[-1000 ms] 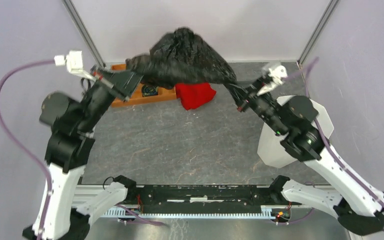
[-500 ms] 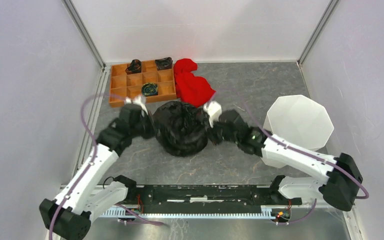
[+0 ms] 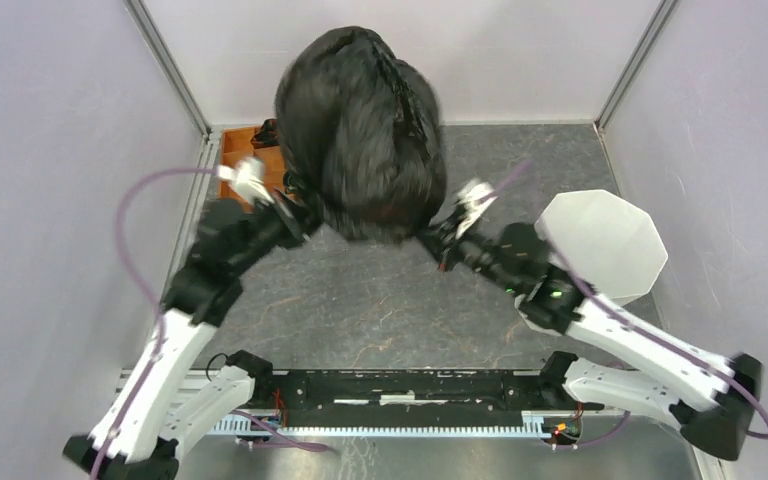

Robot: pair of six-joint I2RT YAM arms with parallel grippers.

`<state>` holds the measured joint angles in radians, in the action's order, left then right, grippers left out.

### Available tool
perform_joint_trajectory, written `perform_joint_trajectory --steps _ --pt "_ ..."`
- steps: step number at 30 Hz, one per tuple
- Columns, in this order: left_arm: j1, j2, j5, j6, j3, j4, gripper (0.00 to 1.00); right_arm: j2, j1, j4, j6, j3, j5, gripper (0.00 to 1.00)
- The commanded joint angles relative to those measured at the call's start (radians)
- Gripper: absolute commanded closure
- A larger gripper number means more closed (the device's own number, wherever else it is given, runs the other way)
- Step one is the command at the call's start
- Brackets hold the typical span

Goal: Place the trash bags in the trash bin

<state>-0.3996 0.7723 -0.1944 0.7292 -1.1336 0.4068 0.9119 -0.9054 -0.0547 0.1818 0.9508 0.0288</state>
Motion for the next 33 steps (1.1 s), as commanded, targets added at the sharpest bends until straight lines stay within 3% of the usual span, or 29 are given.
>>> perform_joint_trajectory --steps 1,3,5,12,15,18,22,26,29,31,33 --pt "0.002 0.036 -0.078 0.091 0.388 0.079 0.98 0.091 -0.003 0.009 0.153 -0.305 -0.111 1.00" --pt "0.001 -0.016 -0.105 0.115 0.467 0.054 0.98 0.090 -0.004 -0.070 0.206 -0.391 -0.180 1.00" --pt "0.001 -0.033 -0.093 0.107 0.439 0.051 0.98 0.098 -0.004 -0.061 0.195 -0.370 -0.187 0.99" --pt "0.002 0.207 -0.081 -0.078 -0.106 0.153 0.98 0.197 -0.005 0.256 -0.029 0.067 -0.144 1.00" --pt "0.001 0.236 -0.070 -0.130 -0.256 0.177 0.98 0.173 -0.004 0.313 -0.034 0.117 -0.153 1.00" --pt "0.001 0.203 -0.013 -0.142 -0.212 0.195 0.98 0.101 -0.004 0.266 0.014 0.015 -0.141 1.00" --pt "0.001 0.174 0.073 -0.129 0.017 0.293 0.98 0.031 -0.004 0.203 0.071 -0.253 -0.125 0.99" --pt "0.001 0.083 0.100 -0.184 0.120 0.386 0.98 -0.011 -0.005 0.232 0.067 -0.338 -0.198 0.99" --pt "0.001 0.041 -0.006 -0.243 0.034 0.375 0.98 -0.077 -0.005 0.251 -0.042 -0.258 -0.127 0.99" --pt "0.001 0.077 -0.099 -0.260 -0.074 0.353 0.98 -0.097 -0.005 0.243 -0.084 -0.184 0.022 0.99" --pt "0.001 0.123 -0.116 -0.234 -0.174 0.315 0.98 -0.089 -0.004 0.199 -0.117 -0.145 0.058 0.99"
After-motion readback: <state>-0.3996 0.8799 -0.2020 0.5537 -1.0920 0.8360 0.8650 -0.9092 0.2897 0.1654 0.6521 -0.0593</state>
